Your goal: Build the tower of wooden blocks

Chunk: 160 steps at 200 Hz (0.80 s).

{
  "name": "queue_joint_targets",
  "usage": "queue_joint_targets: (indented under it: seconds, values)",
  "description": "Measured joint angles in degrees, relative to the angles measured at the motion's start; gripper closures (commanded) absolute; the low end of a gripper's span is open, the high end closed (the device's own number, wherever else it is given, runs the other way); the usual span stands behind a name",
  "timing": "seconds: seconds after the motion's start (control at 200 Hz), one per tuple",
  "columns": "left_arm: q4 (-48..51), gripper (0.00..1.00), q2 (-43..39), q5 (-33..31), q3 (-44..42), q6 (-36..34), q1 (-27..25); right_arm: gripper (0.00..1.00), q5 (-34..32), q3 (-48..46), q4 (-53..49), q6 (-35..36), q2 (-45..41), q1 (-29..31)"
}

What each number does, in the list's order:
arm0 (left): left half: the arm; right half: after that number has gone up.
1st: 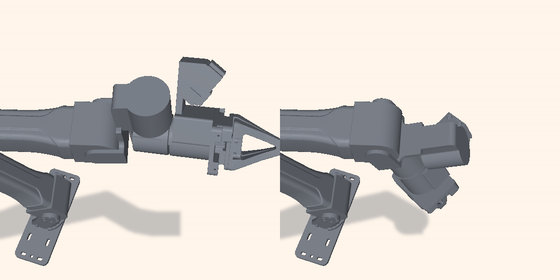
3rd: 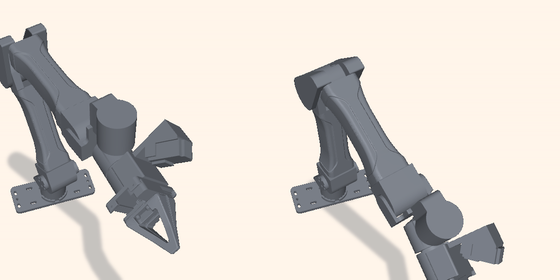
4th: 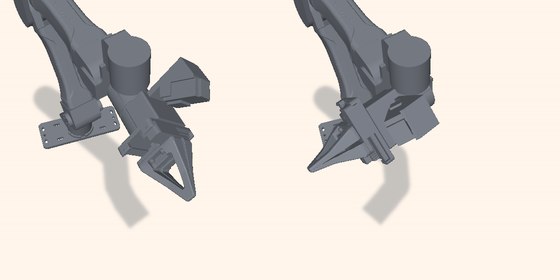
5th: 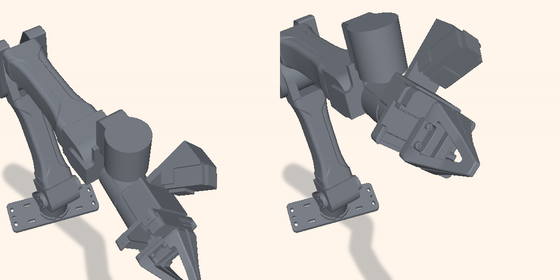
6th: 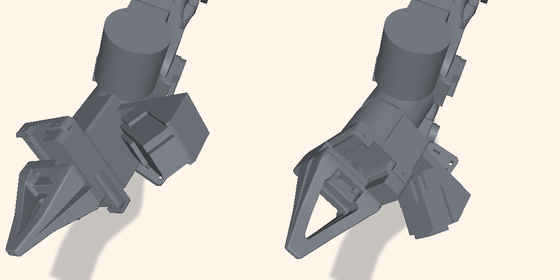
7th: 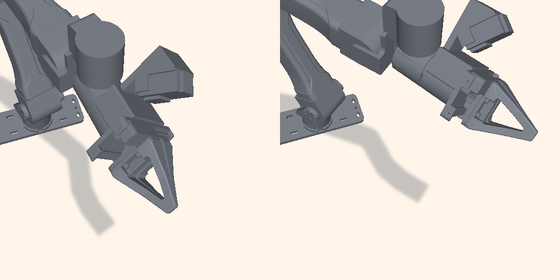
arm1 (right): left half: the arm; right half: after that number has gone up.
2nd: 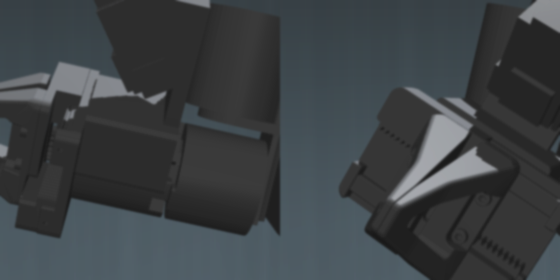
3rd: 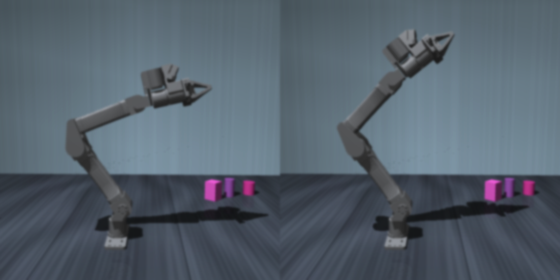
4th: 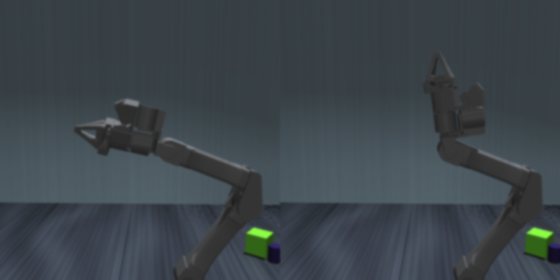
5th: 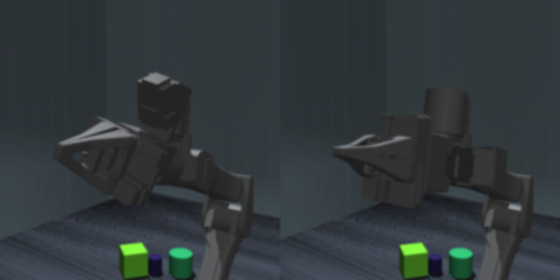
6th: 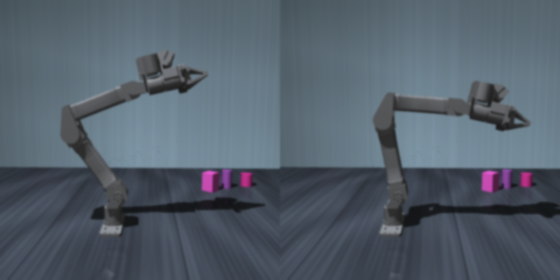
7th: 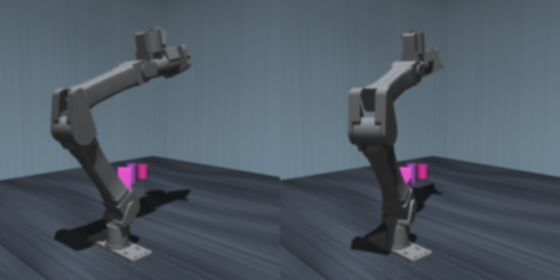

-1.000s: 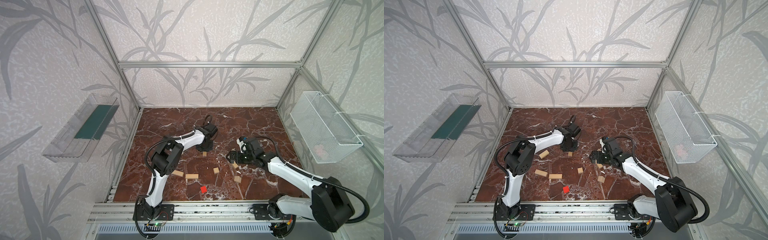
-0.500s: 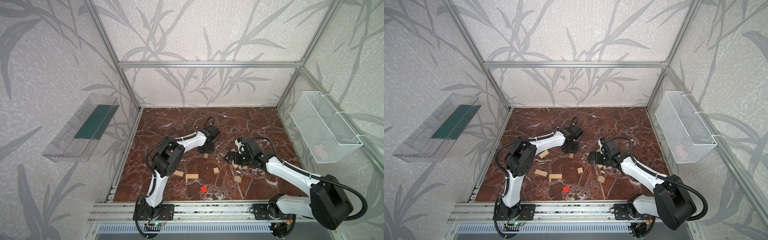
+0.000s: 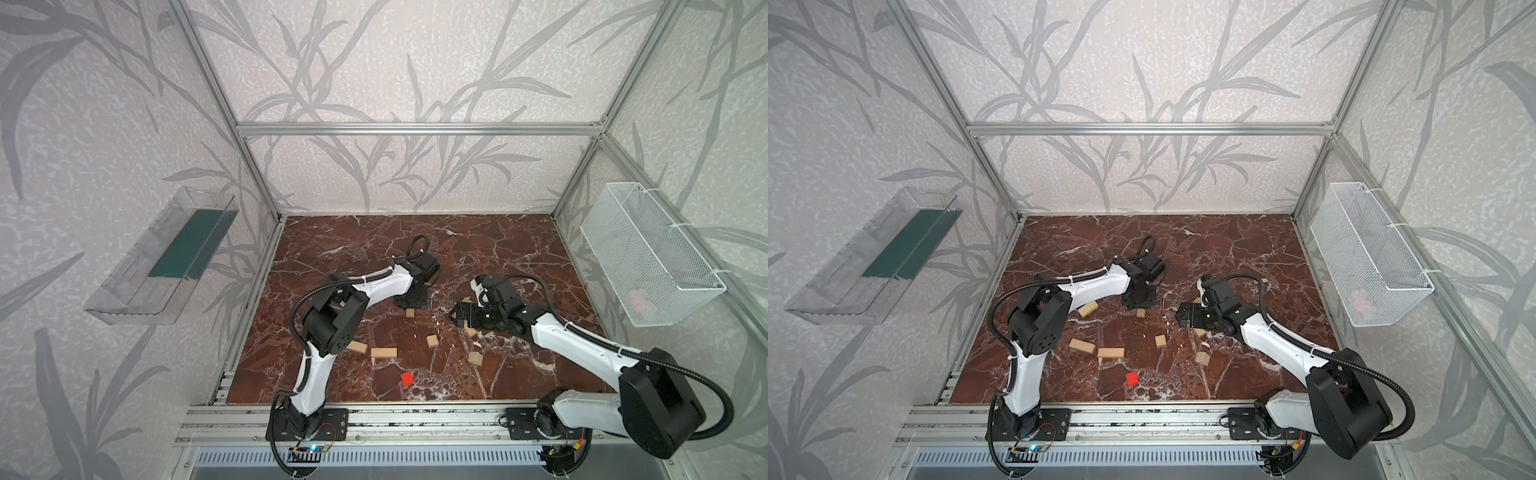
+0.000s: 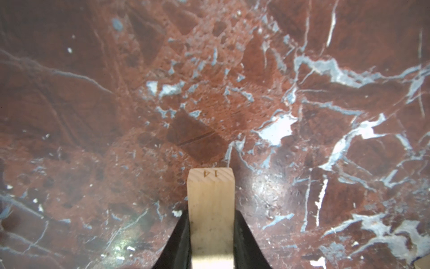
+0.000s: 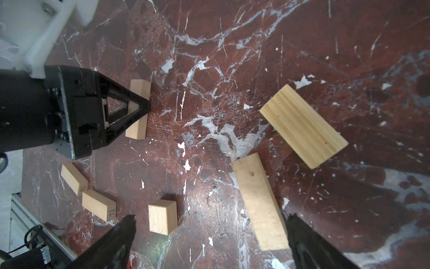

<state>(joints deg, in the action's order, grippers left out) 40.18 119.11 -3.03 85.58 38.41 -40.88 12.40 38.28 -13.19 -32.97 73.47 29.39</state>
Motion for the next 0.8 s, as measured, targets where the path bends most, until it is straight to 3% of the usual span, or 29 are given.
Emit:
queue_joint_targets:
  seconds: [0.1, 0.28, 0.575, 0.8]
  values:
    - [-0.13, 0.6, -0.02, -0.09, -0.04, 0.28, 0.0, 0.01, -0.24, 0.0, -0.02, 0.07, 0.0, 0.0]
    - [-0.02, 0.54, -0.07, -0.39, -0.02, 0.13, 0.0, 0.01, -2.03, 0.0, -0.66, 1.09, -0.07, 0.0]
    - [1.81, 0.48, -1.2, -1.68, -0.44, -0.46, 0.02, 0.01, -3.61, 3.15, -4.85, 5.55, -0.13, 0.0]
    - [2.05, 0.47, -8.24, -2.49, -2.34, -1.88, 0.0, 0.01, -3.76, 7.82, -9.53, 9.33, 1.9, 0.0]
